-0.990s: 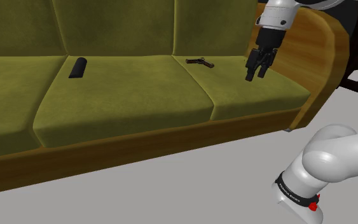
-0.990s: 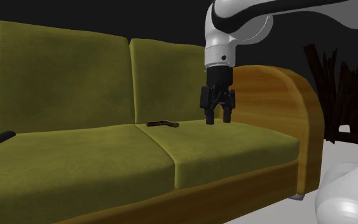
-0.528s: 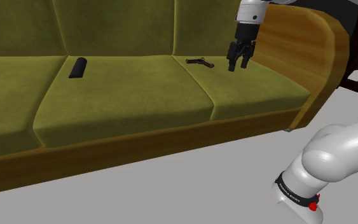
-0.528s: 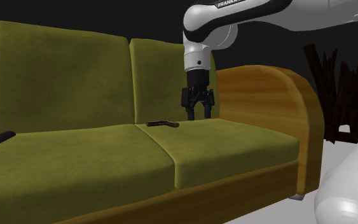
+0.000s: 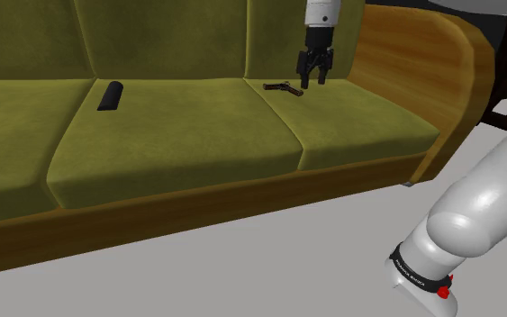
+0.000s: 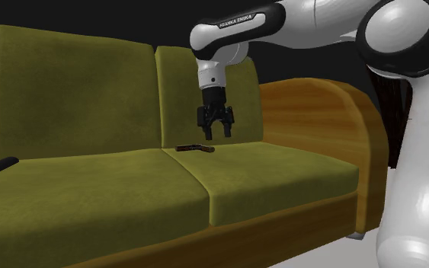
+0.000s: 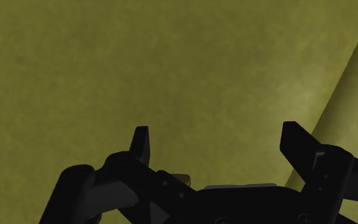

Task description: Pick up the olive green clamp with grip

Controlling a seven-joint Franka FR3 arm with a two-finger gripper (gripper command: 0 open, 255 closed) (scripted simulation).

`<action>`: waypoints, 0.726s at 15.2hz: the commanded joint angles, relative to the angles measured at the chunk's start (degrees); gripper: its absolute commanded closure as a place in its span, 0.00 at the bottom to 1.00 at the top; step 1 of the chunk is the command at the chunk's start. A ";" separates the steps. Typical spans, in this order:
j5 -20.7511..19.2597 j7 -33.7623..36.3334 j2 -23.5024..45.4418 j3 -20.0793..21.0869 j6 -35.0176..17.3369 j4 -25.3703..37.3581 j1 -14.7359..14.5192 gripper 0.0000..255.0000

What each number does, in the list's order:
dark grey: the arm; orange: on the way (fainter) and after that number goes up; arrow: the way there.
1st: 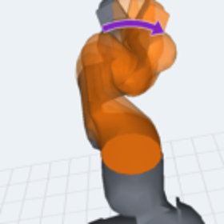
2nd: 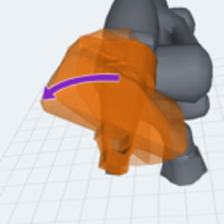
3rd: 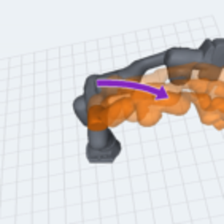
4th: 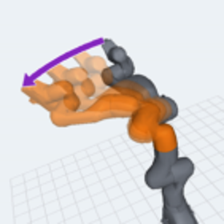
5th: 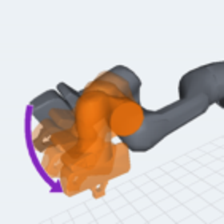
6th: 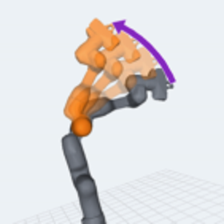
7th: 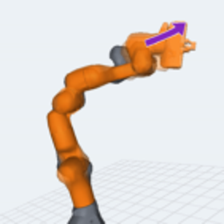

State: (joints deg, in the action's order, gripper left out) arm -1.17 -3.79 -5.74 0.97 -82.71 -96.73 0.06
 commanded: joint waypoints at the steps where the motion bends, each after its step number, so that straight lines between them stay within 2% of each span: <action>1: -0.81 -0.55 5.45 -0.06 1.55 6.31 0.09 0.00; 4: -2.03 -1.34 14.18 -0.09 4.72 17.23 0.12 0.00; 7: -3.30 -2.30 24.32 -0.20 9.50 31.20 -0.02 0.00; 8: -3.46 -2.46 25.83 -0.24 10.32 33.40 -0.06 0.00; 11: -3.39 -2.25 24.52 -0.23 7.27 29.04 0.00 0.00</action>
State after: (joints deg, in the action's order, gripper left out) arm -4.54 -6.06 18.71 0.74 -74.71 -67.04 0.05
